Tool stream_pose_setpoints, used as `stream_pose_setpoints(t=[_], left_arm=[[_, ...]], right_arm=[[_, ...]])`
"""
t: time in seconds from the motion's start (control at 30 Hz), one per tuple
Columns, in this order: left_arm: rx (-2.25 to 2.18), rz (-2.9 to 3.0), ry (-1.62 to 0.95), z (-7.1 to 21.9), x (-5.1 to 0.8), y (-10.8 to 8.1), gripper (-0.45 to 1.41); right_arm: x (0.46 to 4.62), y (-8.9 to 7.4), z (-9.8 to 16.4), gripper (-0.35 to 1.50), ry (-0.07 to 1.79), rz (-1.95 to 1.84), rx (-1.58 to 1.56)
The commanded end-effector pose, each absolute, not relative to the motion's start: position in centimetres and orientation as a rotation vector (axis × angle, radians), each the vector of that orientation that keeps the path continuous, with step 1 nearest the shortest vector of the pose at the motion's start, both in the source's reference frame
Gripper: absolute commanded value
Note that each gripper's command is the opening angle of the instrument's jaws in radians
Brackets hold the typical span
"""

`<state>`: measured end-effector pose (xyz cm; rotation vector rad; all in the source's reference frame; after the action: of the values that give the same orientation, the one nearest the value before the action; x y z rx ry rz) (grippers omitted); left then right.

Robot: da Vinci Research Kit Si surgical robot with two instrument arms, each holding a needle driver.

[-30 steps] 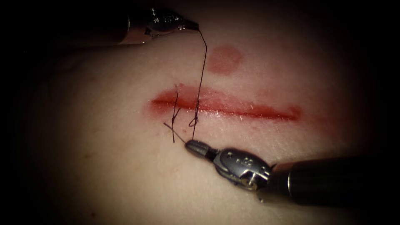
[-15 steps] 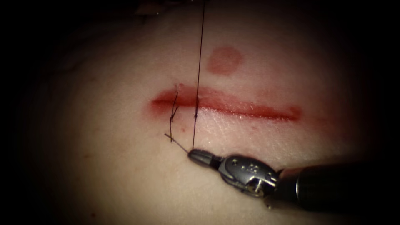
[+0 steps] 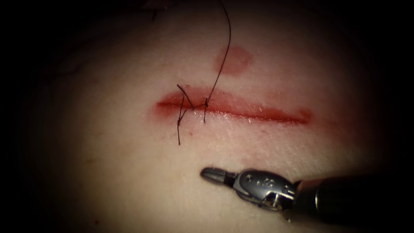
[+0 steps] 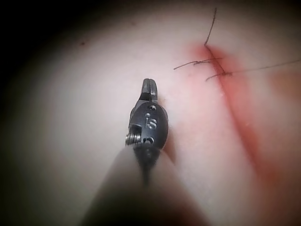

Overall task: Wound Closure
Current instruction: Pull the right gripper down and the left gripper up to tighten the knot, then use the right gripper to cut the short suture end.

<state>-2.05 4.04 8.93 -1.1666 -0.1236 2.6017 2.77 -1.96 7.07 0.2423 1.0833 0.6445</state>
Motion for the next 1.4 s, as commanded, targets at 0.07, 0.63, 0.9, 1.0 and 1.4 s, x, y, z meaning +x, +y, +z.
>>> stream_pose_setpoints(t=[0.07, 0.63, 0.9, 1.0, 1.4], left_arm=[[-1.183, 2.611, -0.133, 8.9, -1.99, 3.8, -0.45], [-1.226, 2.626, -0.189, 8.0, -1.40, 3.2, -0.45], [-1.241, 2.612, -0.184, 7.8, -1.32, 3.2, -0.45], [-1.238, 2.610, -0.173, 7.7, -1.30, 3.2, -0.45], [-1.237, 2.606, -0.162, 7.7, -1.20, 3.1, 0.71]], right_arm=[[2.82, -2.1, 7.1, -0.32, 1.084, 0.643, 0.248], [2.48, -1.7, 6.9, 0.72, 1.121, 0.702, 0.225], [2.37, -1.7, 6.9, 0.76, 1.118, 0.708, 0.213], [2.38, -1.7, 6.9, 0.74, 1.118, 0.709, 0.212], [2.42, -1.7, 6.9, 0.72, 1.117, 0.717, 0.210]])
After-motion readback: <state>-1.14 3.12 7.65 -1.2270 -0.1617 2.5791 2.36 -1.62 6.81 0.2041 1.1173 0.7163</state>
